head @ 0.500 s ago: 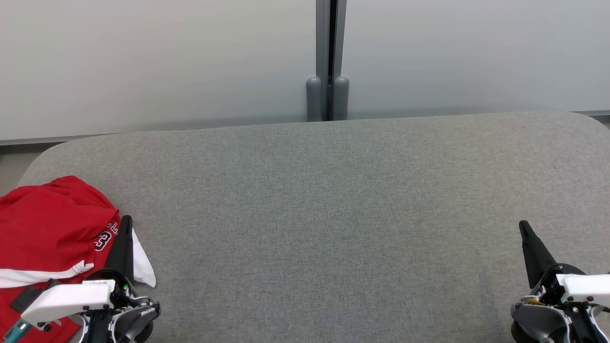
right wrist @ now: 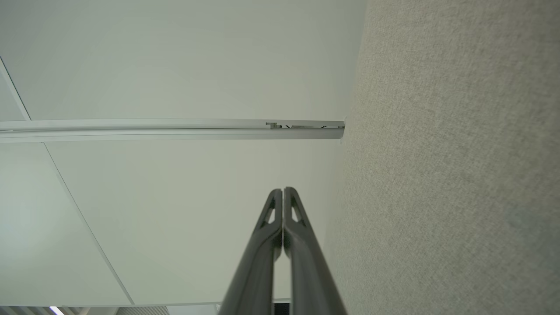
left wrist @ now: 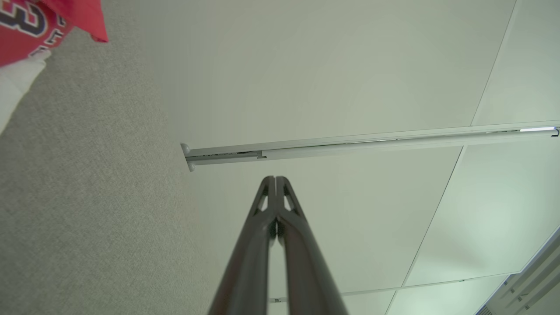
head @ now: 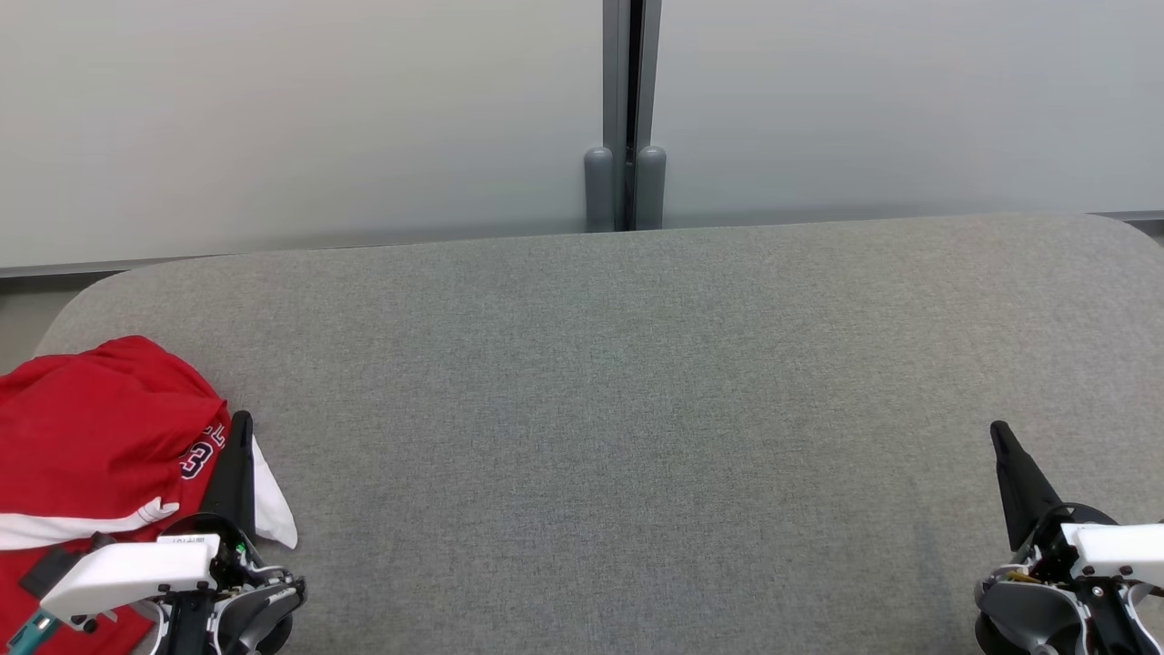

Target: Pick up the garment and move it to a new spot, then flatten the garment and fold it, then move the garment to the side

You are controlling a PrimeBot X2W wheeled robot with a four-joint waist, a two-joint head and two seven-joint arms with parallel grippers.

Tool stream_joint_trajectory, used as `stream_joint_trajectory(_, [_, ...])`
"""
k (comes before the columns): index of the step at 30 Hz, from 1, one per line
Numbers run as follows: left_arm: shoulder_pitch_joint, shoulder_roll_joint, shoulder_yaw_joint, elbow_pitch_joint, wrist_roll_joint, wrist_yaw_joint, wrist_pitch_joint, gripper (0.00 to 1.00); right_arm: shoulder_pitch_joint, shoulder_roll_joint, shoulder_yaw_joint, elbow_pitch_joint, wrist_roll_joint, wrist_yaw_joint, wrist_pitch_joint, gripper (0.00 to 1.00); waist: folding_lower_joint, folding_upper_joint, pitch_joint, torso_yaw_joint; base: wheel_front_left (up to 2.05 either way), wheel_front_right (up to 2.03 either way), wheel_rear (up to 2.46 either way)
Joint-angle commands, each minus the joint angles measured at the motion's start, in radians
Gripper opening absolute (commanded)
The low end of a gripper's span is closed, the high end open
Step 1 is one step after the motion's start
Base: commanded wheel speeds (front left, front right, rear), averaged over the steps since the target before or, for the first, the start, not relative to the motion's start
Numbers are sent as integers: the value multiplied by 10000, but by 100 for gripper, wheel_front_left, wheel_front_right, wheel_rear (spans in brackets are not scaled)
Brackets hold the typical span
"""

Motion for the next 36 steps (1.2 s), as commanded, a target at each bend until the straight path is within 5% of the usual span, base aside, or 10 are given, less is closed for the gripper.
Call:
stream_joint_trajectory(1, [-133,54,39,1,-2,-35,23,0,-47,-46,-10,-27,19,5,25,0,0,-1,0,0,0,0,0])
stream_joint_trajectory(36, [-133,54,39,1,-2,-35,23,0,-47,-47,-10,-27,19,5,25,0,0,-1,0,0,0,0,0])
